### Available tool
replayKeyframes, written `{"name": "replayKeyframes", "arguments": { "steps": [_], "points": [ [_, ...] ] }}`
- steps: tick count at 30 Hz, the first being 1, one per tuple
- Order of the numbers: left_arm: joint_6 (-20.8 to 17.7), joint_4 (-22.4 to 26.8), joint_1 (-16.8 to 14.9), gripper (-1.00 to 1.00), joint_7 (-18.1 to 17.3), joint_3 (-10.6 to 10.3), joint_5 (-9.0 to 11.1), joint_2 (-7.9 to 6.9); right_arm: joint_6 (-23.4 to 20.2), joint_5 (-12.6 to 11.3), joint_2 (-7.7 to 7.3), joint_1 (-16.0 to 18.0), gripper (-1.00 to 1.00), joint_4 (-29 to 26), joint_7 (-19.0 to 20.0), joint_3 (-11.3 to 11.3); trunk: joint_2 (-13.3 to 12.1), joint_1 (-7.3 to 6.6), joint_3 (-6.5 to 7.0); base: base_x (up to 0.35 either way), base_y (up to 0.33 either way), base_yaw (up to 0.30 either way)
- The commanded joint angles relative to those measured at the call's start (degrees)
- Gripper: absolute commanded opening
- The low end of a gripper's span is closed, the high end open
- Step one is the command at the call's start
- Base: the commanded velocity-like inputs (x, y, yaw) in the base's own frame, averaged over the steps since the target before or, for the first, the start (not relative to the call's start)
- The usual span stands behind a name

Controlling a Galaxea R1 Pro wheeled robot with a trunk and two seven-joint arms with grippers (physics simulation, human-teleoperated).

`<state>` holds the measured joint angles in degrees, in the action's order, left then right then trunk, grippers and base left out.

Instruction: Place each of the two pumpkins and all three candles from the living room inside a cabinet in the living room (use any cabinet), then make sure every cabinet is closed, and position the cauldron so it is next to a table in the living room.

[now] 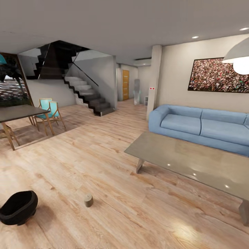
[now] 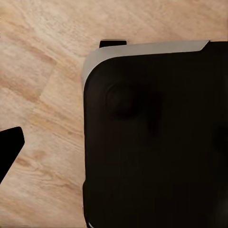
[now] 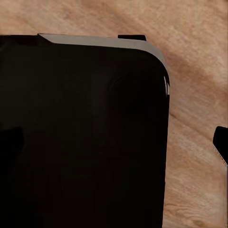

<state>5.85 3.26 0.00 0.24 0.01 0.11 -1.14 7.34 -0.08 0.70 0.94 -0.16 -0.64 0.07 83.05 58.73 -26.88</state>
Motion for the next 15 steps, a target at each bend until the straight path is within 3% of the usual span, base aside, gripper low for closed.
{"name": "replayKeyframes", "arguments": {
  "steps": [1, 7, 10, 13, 15],
  "points": [
    [0.12, 0.05, 0.0, 1.0, 0.03, 0.06, 0.06, 0.13, 0.12, -0.01, 0.01, 0.03, 1.0, 0.02, -0.07, 0.01, 0.03, 0.0, -0.05, 0.0, 0.0, 0.279],
    [0.16, 0.11, 0.0, 1.0, -0.27, 0.03, 0.12, 0.72, -0.51, -0.01, 0.11, 0.03, 1.0, -0.79, -0.19, 0.02, 0.03, 0.0, -0.09, 0.0, 0.0, 0.279],
    [-0.19, 3.35, -0.18, 1.0, -0.19, 0.1, 0.46, 0.91, -3.0, -0.01, 0.32, 0.03, 1.0, -6.08, -0.38, 0.02, 0.03, 0.0, -0.19, 0.0, 0.0, 0.276],
    [-0.71, 7.93, -0.38, 1.0, 0.06, 0.11, 2.64, 0.95, -8.69, 0.04, 0.87, 0.22, 1.0, -12.7, -0.48, 0.02, 0.03, 0.0, -0.3, 0.0, 0.0, 0.274],
    [-0.94, 10.03, -1.19, 1.0, 0.19, 0.04, 5.45, 0.76, -10.53, 0.19, 1.11, 0.66, 1.0, -15.13, -0.49, 0.02, 0.03, 0.0, -0.39, 0.0, 0.0, 0.268]
  ]
}}
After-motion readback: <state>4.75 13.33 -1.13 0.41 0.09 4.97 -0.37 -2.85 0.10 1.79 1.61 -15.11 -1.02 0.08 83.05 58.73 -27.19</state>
